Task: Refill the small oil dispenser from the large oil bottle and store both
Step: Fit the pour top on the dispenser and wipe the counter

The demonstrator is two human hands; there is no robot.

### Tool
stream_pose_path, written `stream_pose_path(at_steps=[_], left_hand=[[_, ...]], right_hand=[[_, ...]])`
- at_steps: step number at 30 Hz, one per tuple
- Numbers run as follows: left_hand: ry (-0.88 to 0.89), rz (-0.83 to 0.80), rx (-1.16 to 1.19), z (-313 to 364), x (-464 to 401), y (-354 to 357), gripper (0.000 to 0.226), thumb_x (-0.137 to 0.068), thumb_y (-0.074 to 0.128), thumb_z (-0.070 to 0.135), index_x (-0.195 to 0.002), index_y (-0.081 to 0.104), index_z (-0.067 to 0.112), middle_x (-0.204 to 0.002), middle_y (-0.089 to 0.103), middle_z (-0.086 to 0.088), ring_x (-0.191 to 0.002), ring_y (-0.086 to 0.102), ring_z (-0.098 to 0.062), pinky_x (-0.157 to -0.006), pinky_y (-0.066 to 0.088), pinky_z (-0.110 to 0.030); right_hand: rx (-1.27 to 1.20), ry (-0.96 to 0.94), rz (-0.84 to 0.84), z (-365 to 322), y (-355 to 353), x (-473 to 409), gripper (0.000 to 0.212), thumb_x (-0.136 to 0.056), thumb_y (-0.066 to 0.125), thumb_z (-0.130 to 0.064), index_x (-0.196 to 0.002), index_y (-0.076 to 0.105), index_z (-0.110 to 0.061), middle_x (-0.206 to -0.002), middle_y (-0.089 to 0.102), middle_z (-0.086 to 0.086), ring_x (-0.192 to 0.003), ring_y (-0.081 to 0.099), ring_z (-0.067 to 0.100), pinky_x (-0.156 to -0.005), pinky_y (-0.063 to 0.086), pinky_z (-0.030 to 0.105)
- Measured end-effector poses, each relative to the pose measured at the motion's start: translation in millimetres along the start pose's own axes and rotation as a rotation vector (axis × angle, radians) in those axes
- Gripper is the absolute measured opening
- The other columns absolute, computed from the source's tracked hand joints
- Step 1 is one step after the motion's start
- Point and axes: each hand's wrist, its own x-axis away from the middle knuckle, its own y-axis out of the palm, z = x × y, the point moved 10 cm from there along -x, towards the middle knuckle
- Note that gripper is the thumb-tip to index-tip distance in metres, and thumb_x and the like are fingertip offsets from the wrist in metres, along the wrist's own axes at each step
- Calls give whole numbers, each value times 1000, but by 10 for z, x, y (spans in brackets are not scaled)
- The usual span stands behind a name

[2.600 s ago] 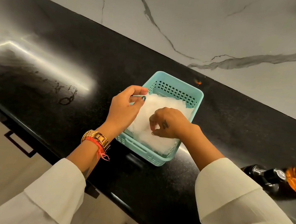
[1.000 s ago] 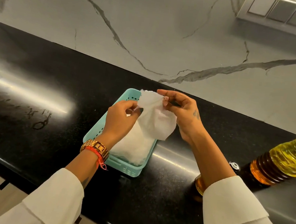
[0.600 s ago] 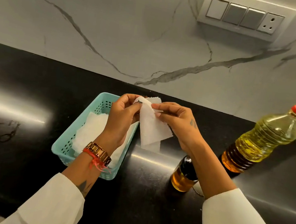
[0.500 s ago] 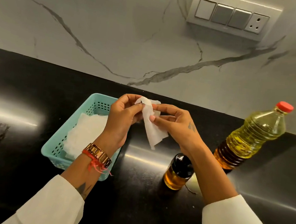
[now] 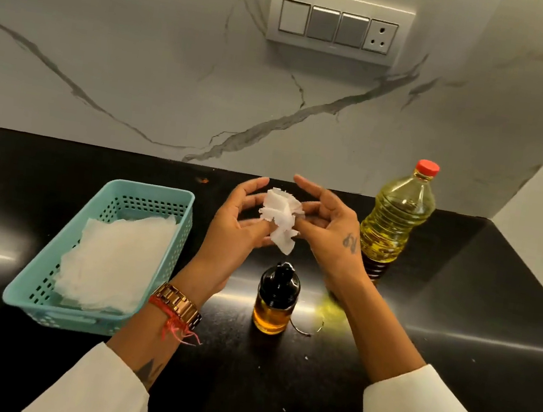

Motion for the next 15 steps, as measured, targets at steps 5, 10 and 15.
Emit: stream_pose_path(at_steps=[5, 10, 15], left_hand=[[10, -21, -49, -63, 44, 195, 29, -83, 62, 1, -108, 63, 14, -102, 69, -6, -96, 67, -20, -78, 58, -34], [39, 58, -139, -100, 100, 213, 16, -78, 68, 1, -88, 70, 13, -88, 72, -7, -85, 69, -18, -77, 57, -33], [97, 87, -249, -52, 170, 254, 17, -76, 71, 3, -81, 70, 19, -80, 72, -1, -76, 69, -12, -71, 56, -28]], right_hand=[[-54, -3, 45, 103, -182, 151, 28, -77, 67, 3, -97, 70, -15, -97, 71, 11, -93, 68, 21, -82, 56, 39], [-121, 12, 48, 159, -321, 302, 29, -72, 70, 7, -81, 75, -20, -101, 66, 1, -97, 63, 16, -79, 53, 26], [-327, 216, -95, 362, -293, 435, 21, -73, 71, -1, -90, 74, -12, -130, 55, -5, -117, 56, 9, -91, 51, 32]])
